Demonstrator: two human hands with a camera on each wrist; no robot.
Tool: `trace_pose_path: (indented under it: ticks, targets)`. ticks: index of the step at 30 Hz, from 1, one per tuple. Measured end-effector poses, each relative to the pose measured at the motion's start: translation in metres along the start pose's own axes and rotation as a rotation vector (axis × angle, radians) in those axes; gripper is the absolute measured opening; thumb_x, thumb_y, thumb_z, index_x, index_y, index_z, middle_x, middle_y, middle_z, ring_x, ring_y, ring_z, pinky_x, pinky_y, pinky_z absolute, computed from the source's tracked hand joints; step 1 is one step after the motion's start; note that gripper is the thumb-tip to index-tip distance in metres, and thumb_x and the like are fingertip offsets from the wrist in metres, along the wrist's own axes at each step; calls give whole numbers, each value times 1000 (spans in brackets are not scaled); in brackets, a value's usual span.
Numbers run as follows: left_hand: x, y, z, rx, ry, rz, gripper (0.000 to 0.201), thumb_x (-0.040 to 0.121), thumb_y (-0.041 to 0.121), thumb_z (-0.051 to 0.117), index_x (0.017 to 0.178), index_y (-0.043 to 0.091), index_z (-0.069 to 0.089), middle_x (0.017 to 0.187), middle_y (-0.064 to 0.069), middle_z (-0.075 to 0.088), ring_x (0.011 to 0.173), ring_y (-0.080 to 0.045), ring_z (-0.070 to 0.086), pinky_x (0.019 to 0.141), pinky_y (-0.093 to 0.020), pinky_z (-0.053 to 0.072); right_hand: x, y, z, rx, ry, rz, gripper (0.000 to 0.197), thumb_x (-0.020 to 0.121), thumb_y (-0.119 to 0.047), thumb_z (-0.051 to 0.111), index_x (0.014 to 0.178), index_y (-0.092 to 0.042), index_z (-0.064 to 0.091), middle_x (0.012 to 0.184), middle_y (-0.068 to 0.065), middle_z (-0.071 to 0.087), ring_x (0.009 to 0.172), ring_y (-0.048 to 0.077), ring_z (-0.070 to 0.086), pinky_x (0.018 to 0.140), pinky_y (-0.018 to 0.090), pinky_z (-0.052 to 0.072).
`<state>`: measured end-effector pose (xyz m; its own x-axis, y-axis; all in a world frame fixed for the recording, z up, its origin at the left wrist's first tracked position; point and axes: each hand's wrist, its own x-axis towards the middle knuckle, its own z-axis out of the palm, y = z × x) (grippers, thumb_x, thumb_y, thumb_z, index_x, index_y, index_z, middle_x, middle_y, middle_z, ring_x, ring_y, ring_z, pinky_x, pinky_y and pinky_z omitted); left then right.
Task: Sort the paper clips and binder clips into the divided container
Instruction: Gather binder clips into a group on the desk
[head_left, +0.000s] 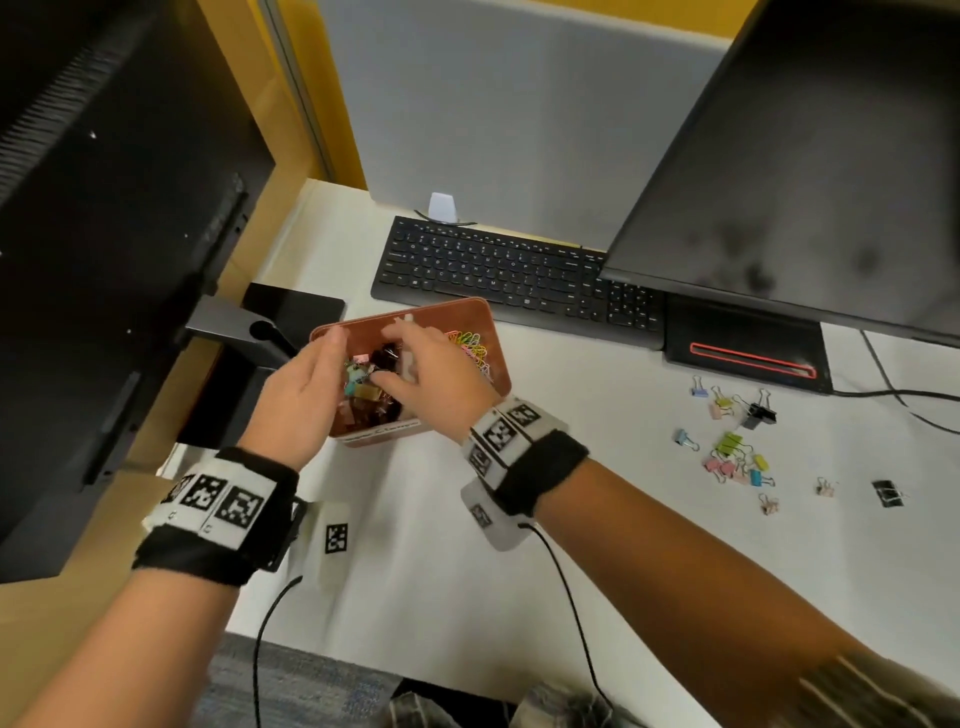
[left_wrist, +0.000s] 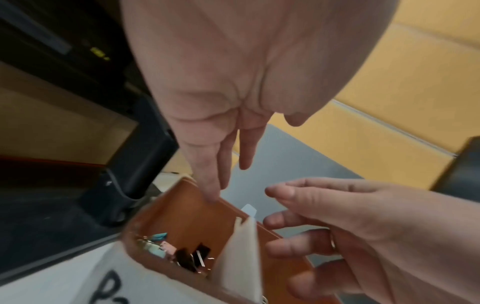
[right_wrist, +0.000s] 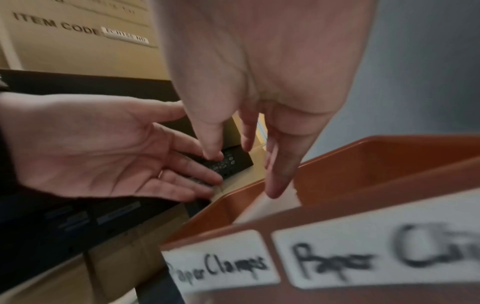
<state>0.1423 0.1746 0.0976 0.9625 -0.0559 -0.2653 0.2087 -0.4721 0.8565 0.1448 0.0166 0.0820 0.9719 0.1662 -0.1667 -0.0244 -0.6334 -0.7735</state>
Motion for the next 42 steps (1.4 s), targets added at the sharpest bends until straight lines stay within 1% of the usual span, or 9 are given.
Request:
trace_pose_path:
  ticks: [5,11,14,17,25,30,33,38,42]
  targets:
    - [-25,21,59,167,-163,288,16,91,29,52,104,26,60,100,7,63,87,-2,59,70,-9,44,-87,86,-52,-80,45,-5,28,86,-31,61,114,-27,57,106,-9,54,72,0,48,78,22,45]
    - [-45,-3,181,341,-631,367,39,80,31,67,116,32,53,107,9,50,87,-2,50,72,-4,36,-219,197,-99,-325,-115,419,52,72,-43,74,119,-37,51,118,-6,41,102,12,43,93,35,47]
    - [-60,-16,234,449,-834,388,49,74,37,70,118,38,49,110,11,44,96,-8,47,87,-15,39,-258,223,-104,-424,-243,417,51,74,-36,72,122,-36,53,128,-2,39,110,19,41,95,30,41]
    - [-68,-27,267,540,-935,430,41,76,19,67,114,27,55,107,6,43,86,-8,46,83,-18,39,-277,241,-99,-326,-222,396,37,84,-24,62,120,-29,58,129,3,43,110,24,45,96,34,43]
    - [-54,-17,288,682,-937,449,6,79,7,63,84,10,61,85,6,48,79,-11,50,69,-4,31,-273,268,-110,-212,-201,316,14,89,-20,55,94,-13,67,103,6,61,100,22,52,90,33,41]
    - [-53,-6,298,698,-838,491,6,82,8,60,80,14,59,80,11,47,81,-13,48,76,-17,38,-275,278,-129,-143,-165,304,11,88,-10,55,95,-9,64,107,8,51,84,22,56,78,22,41]
    - [-49,11,307,648,-764,446,13,82,7,62,77,19,58,82,4,50,75,-13,49,74,-23,42,-278,291,-147,-7,0,306,21,84,-6,61,105,-10,61,112,0,43,68,1,50,76,6,38]
    - [-29,48,342,496,-610,417,51,74,3,72,119,18,54,111,2,40,62,-8,53,68,-9,37,-267,312,-178,29,128,472,78,77,-2,68,139,-31,31,141,-1,19,65,10,56,84,23,50]
    - [-16,64,372,581,-618,332,62,76,5,71,131,17,45,124,-2,36,70,-11,53,82,-16,39,-244,317,-181,66,99,455,80,77,-5,71,143,-26,29,143,2,19,79,14,51,90,25,47]
